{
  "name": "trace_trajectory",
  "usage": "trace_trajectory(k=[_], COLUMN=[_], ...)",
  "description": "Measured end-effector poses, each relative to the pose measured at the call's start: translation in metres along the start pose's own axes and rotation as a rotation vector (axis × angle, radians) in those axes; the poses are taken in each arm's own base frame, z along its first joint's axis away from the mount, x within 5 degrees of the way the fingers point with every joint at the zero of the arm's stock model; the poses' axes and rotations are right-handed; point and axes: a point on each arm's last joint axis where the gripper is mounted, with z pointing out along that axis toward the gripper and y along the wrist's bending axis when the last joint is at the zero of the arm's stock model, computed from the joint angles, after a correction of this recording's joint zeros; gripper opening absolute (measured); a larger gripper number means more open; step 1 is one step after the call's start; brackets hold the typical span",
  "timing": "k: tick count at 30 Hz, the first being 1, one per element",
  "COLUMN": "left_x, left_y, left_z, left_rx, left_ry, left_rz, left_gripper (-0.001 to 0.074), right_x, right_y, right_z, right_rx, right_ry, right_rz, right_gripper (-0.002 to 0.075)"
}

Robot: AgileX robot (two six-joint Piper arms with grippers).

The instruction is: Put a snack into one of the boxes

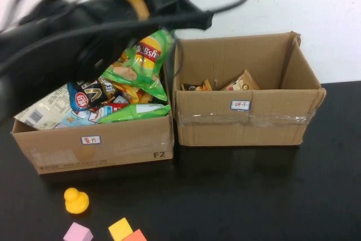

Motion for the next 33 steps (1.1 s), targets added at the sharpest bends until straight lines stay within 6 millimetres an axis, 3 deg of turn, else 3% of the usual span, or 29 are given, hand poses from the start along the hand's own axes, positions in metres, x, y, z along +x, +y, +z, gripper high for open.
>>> trace_trajectory(k=[5, 17, 24, 33], left_x=[0.005, 0.040, 0.083, 0.165], left_y=[-0.015, 0.000, 0.014, 0.037], left_z=[-0.071, -0.196, -0.245, -0.284], left_rx=[0.051, -0.020, -0.076, -0.338], left_ry=[-0.018, 0.031, -0.061, -0.300], left_rz=[0.030, -0.014, -0.052, -0.153], left_gripper=[0.0002, -0.0001, -0.0001, -0.0001], right_x=[0.000, 0.000, 0.000, 0.000], right_y=[0.000, 0.000, 0.000, 0.000], right_z=[0.000, 0.000, 0.000, 0.000], right_rx=[0.000, 0.000, 0.000, 0.000], right_ry=[0.000, 0.000, 0.000, 0.000], right_rz=[0.000, 0.000, 0.000, 0.000], right_gripper=[-0.0001, -0.0001, -0.0001, -0.0001])
